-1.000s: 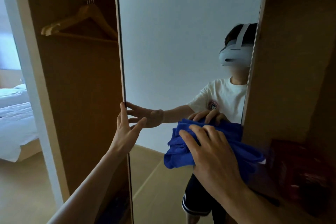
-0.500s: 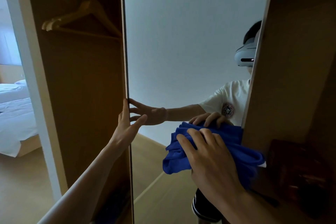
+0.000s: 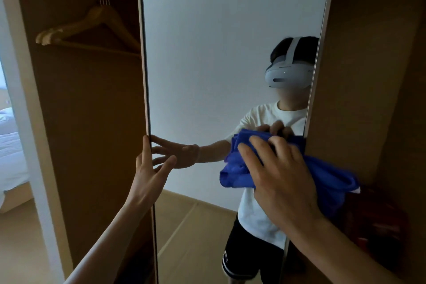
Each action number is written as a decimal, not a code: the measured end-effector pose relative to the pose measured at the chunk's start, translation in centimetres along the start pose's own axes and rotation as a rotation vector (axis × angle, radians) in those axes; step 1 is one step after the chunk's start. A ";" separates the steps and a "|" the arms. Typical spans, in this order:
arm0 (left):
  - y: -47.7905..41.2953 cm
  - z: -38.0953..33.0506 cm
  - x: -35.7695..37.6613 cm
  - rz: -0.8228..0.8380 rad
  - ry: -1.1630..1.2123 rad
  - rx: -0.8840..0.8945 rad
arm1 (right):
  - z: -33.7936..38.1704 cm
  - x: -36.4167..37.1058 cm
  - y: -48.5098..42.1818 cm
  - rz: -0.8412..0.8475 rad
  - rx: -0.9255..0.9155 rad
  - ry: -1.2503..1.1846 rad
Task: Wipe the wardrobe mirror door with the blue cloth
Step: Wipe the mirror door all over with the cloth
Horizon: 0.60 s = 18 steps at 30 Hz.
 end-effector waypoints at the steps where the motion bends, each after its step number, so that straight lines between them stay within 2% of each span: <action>1: 0.0 0.1 0.0 -0.008 0.001 -0.001 | 0.6 1.0 0.8 0.016 -0.021 0.003; 5: -0.2 0.2 -0.1 -0.033 0.003 0.014 | 2.2 4.8 3.4 0.097 -0.108 -0.022; 8: -0.1 0.5 0.2 -0.018 0.000 0.008 | 0.9 3.3 1.4 0.027 -0.097 -0.019; 12: -0.3 0.4 0.2 -0.025 -0.004 0.012 | -3.0 -1.5 -4.6 -0.097 0.009 -0.015; 15: -0.3 0.4 0.4 -0.026 -0.011 0.029 | -3.3 -1.3 -5.1 -0.091 0.005 0.013; 18: -0.1 0.5 0.3 -0.038 -0.022 0.038 | 0.0 2.3 -1.3 -0.031 -0.076 0.013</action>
Point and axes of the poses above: each hand's wrist, its own y-axis away from the middle knuckle, its own x-axis out of the palm, z = x × y, the point moved 10 cm from there along -y, towards the middle knuckle, and after that the axes turned 4 degrees about -y, right-handed, at the moved point
